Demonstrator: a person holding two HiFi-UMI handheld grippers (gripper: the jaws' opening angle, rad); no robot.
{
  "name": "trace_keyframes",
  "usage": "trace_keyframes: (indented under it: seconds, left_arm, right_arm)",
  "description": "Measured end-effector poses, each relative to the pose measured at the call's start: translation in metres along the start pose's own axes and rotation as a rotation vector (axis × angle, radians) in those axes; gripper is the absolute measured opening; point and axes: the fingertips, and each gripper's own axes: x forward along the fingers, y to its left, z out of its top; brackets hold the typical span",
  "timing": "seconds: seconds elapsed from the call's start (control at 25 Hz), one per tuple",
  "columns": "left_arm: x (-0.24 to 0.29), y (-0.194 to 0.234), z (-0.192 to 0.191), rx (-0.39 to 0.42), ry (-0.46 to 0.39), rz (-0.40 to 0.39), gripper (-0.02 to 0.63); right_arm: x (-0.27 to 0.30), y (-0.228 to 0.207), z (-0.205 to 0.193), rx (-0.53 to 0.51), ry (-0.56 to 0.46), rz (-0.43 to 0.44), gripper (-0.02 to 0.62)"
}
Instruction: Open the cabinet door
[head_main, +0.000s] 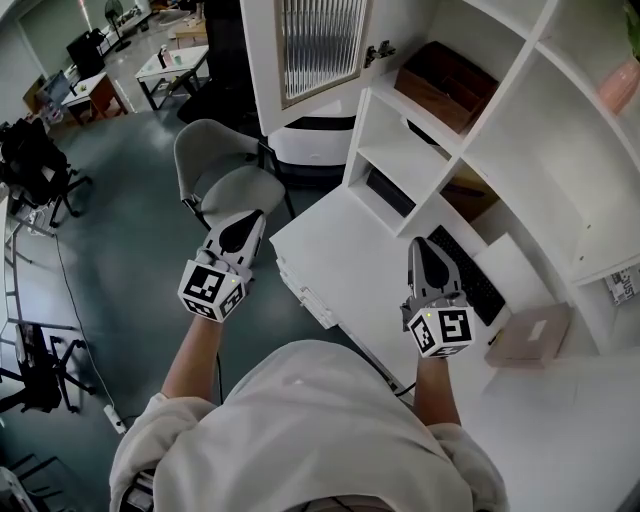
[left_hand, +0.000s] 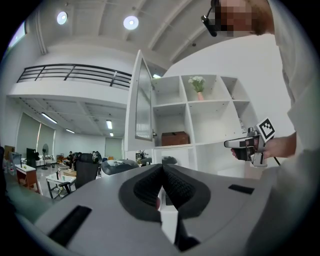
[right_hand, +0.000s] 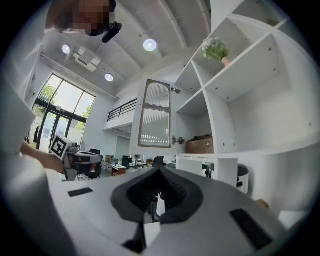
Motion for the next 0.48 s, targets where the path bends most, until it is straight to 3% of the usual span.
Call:
trace_keyframes:
  seconds: [0.48]
  left_arm:
    - [0.0,-0.01,-0.014,-0.022,0.028,-0.007,0.0]
  right_arm:
    - [0.0,-0.001,-0.011,-0.007,0.027,-0.001,0.005]
